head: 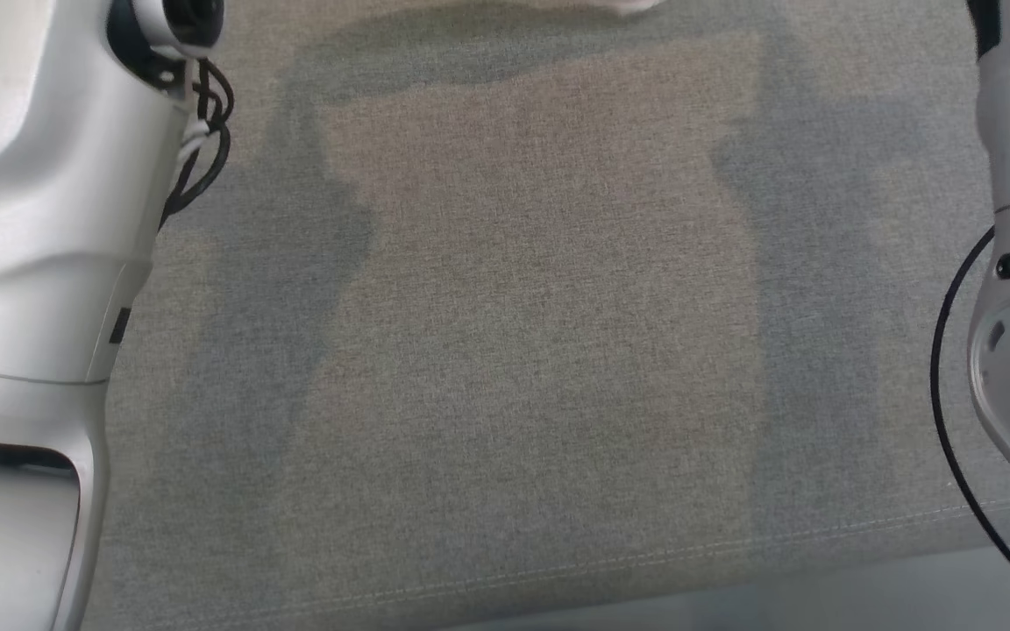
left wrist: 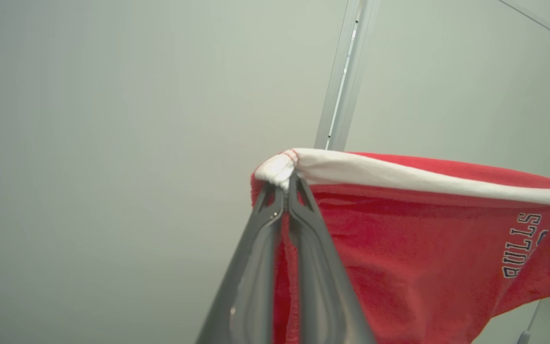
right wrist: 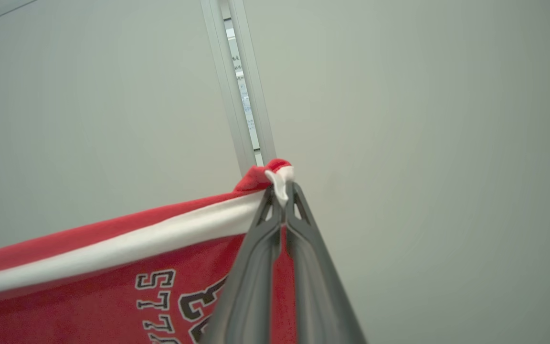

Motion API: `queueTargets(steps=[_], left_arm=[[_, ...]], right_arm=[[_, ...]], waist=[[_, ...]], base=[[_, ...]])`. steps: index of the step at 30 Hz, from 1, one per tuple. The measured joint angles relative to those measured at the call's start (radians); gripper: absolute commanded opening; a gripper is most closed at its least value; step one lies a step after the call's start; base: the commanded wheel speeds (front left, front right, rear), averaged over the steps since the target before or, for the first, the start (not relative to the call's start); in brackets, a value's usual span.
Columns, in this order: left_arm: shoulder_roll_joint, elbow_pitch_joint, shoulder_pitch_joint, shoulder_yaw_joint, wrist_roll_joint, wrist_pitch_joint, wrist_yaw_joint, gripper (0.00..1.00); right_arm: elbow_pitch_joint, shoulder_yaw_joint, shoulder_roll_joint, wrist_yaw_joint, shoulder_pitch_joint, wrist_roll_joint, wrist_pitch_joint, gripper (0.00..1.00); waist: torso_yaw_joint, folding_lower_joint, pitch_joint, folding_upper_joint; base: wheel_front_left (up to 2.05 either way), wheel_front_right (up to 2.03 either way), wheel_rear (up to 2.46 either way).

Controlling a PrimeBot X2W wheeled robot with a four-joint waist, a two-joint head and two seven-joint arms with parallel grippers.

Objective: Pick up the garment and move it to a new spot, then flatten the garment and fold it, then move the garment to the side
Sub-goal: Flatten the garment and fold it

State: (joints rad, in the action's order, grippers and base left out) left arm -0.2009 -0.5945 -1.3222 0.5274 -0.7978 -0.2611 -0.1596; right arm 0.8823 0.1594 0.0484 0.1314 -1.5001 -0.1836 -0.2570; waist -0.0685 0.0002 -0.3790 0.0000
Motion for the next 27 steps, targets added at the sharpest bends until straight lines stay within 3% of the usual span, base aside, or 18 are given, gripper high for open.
queueTargets(steps=[3, 6, 17, 22, 27], left_arm=[[0.029, 0.077, 0.000, -0.092, 0.105, -0.001, 0.002, 0.00], [0.063, 0.120, 0.028, -0.158, 0.183, -0.003, 0.035, 0.00], [0.137, 0.008, 0.205, -0.219, 0.280, -0.003, 0.163, 0.00], [0.148, -0.022, 0.290, -0.202, 0.269, -0.003, 0.205, 0.00], [0.150, -0.063, 0.381, -0.151, 0.253, -0.003, 0.222, 0.00]], right_arm=[[-0.109, 0.059, -0.003, 0.001, -0.046, 0.075, -0.003, 0.00], [-0.205, 0.044, 0.001, 0.000, -0.035, 0.119, -0.005, 0.00], [-0.160, -0.188, -0.001, 0.000, 0.226, 0.140, -0.002, 0.00], [-0.196, -0.322, 0.062, 0.000, 0.345, 0.039, 0.143, 0.00], [-0.392, -0.416, 0.196, 0.001, 0.539, -0.111, 0.399, 0.00]], waist=[[-0.004, 0.0000, -0.027, 0.0000], [-0.004, -0.0001, -0.053, 0.0000], [0.018, 0.0000, -0.125, 0.0000], [0.039, -0.0001, -0.099, 0.0000], [0.057, -0.0002, -0.042, 0.0000]], base=[[0.00, 0.00, 0.00], [0.00, 0.00, 0.00], [0.00, 0.00, 0.00], [0.00, 0.00, 0.00], [0.00, 0.00, 0.00]])
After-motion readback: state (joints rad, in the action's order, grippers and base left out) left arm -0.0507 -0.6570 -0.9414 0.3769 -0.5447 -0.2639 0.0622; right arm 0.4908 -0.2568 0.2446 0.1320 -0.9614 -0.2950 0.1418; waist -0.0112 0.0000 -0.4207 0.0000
